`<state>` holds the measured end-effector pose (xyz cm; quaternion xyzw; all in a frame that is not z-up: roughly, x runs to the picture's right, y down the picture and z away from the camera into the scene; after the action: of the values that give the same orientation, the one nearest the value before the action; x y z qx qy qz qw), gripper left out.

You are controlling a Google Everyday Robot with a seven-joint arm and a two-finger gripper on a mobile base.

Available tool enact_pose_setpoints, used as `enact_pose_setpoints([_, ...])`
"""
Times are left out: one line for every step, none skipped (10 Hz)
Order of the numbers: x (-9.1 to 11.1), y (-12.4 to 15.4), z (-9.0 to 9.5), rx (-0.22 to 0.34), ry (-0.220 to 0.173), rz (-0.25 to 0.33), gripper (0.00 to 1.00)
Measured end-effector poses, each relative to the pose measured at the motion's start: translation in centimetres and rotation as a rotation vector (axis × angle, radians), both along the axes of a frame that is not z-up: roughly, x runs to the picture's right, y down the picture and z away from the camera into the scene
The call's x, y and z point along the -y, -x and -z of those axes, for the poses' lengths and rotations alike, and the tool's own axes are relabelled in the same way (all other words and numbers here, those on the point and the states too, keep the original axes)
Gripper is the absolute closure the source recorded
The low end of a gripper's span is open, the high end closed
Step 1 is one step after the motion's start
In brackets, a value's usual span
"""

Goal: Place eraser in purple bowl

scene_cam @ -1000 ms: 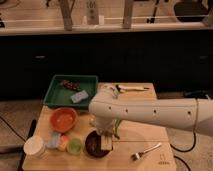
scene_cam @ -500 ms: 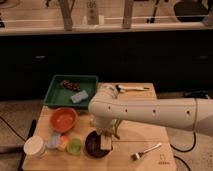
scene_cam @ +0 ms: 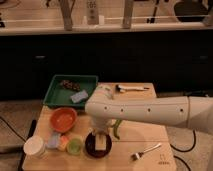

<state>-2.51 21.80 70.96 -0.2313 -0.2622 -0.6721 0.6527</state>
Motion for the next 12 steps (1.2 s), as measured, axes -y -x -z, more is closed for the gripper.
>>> enact_pose_setpoints([-0.09,0.21,-0.18,0.002,0.001,0.002,0.20])
enact_pose_setpoints([-0.18,0.50,-0.35,0.005,0.005,0.005,0.20])
enact_pose_setpoints([-0.26,0.54,-0.44,0.005,0.008,0.007,0.20])
enact_pose_setpoints([-0.33,0.61,-0.53,0.006,0.010,0.008,0.20])
enact_pose_setpoints([-0.42,0.71,-0.60,0.006,0.012,0.011,0.20])
enact_pose_setpoints([-0.48,0.91,-0.64,0.008,0.015,0.014,0.20])
enact_pose_setpoints([-0.53,1.00,-0.67,0.009,0.016,0.016,0.20])
enact_pose_setpoints([-0.60,0.97,-0.68,0.009,0.017,0.017,0.20])
enact_pose_setpoints([-0.68,0.89,-0.59,0.009,0.016,0.019,0.20])
enact_pose_setpoints([-0.60,0.89,-0.56,0.012,0.008,0.021,0.20])
enact_pose_setpoints([-0.60,0.89,-0.49,0.016,0.002,0.021,0.20])
enact_pose_setpoints([-0.57,0.93,-0.40,0.019,-0.004,0.021,0.20])
